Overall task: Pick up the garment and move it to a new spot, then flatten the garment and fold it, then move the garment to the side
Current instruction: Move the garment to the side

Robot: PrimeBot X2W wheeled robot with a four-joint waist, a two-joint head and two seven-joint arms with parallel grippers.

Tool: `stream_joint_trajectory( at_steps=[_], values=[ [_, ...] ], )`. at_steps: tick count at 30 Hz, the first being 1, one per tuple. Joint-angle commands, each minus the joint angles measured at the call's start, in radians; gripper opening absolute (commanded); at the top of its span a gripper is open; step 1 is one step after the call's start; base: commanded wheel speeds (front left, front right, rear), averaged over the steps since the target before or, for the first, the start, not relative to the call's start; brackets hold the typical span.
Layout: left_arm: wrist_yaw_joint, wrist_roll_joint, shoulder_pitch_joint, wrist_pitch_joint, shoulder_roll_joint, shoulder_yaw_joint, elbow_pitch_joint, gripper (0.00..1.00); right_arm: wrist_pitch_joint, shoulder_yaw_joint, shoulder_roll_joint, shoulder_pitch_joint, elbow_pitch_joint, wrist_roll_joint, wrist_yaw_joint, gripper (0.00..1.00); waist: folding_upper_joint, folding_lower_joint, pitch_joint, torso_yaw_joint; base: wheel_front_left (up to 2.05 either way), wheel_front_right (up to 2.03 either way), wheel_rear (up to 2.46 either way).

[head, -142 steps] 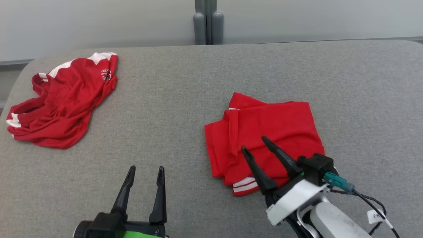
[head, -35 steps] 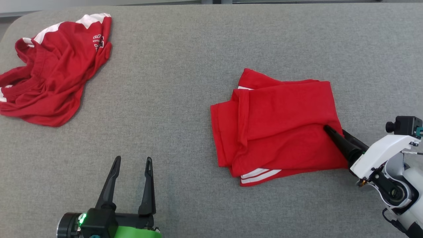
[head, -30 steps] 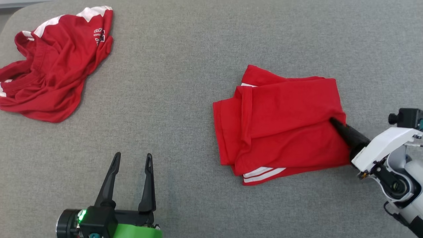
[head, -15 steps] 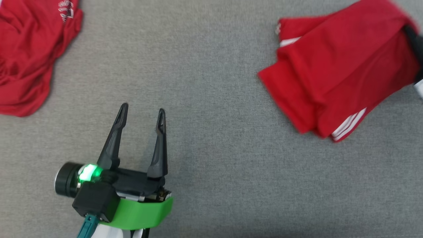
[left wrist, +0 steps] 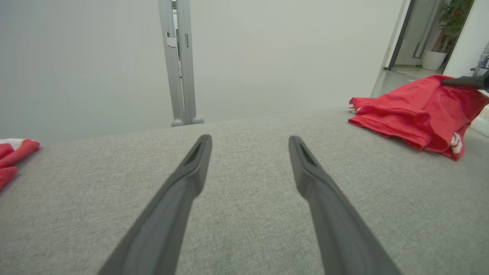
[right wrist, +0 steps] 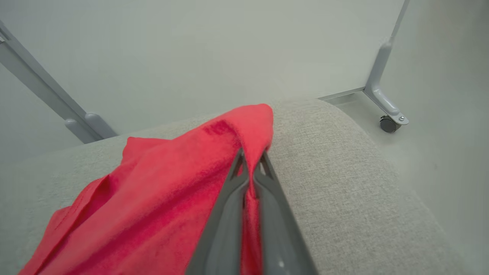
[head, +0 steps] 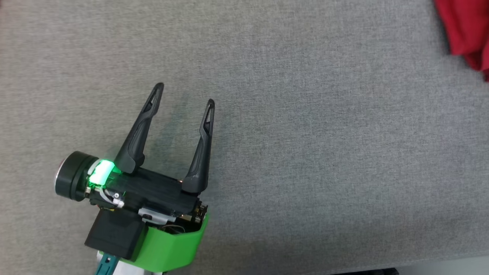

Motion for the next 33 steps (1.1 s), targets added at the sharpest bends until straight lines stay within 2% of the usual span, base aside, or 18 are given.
stream_joint_trajectory(
  at_steps=[1,6,7,8,11,13,16,19,22,26,33],
  values=[
    [-0.004,0.006,-0.021,0.0,0.012,0.001,-0.01,1.0,-0.013,-0.012,-0.008,0.001,0.01,0.006,-0.001,0.0,0.0,-0.0002,0.064,-0.048,0.0,0.0,0.0],
    [-0.009,0.019,-0.031,0.0,0.028,-0.009,-0.031,1.0,-0.03,-0.041,-0.028,-0.012,0.076,-0.024,-0.001,0.0,0.0,-0.0002,0.081,-0.047,0.0,0.0,0.0],
    [-0.008,0.02,-0.033,0.0,0.029,-0.011,-0.033,1.0,-0.032,-0.044,-0.031,-0.021,0.095,-0.039,-0.001,0.28,0.0,-0.0002,0.083,-0.045,0.0,0.0,0.0],
    [-0.008,0.021,-0.037,0.0,0.03,-0.014,-0.033,1.0,-0.037,-0.051,-0.035,-0.038,0.122,-0.067,-0.001,1.0,0.0,-0.0002,0.084,-0.043,0.0,0.0,0.0],
    [-0.004,0.013,-0.041,0.0,0.029,-0.02,-0.022,1.0,-0.043,-0.067,-0.01,-0.09,0.186,-0.186,-0.001,1.0,0.0,-0.0002,0.069,-0.034,0.0,0.0,0.0],
    [0.0,0.008,-0.042,0.0,0.025,-0.023,-0.016,1.0,-0.042,-0.113,0.023,-0.135,0.204,-0.286,-0.001,1.0,0.0,-0.0002,0.048,-0.028,0.0,0.0,0.0],
    [0.011,-0.003,-0.03,0.0,0.018,-0.023,-0.008,1.0,-0.042,-0.175,0.125,-0.135,0.193,-0.454,-0.001,1.0,0.0,-0.0002,-0.007,-0.022,0.0,0.0,0.0],
    [0.027,-0.019,-0.001,0.0,0.011,-0.019,0.005,1.0,-0.042,-0.215,0.239,-0.078,0.135,-0.56,-0.001,1.0,0.0,-0.0002,-0.075,-0.016,0.0,0.0,0.0],
    [0.038,-0.034,0.029,0.0,0.004,-0.007,0.029,1.0,-0.042,-0.223,0.345,0.002,0.077,-0.621,-0.001,1.0,0.0,-0.0002,-0.147,-0.009,0.0,0.0,0.0],
    [0.055,-0.046,0.088,0.0,0.0,0.02,0.085,1.0,-0.042,-0.178,0.482,0.122,0.013,-0.676,-0.001,1.0,0.0,-0.0002,-0.253,-0.007,0.0,0.0,0.0],
    [0.075,-0.126,0.197,0.0,-0.01,0.092,0.186,1.0,-0.043,-0.133,0.663,0.301,-0.055,-0.746,-0.001,1.0,0.0,-0.0002,-0.431,-0.013,0.0,0.0,0.0]
  ],
)
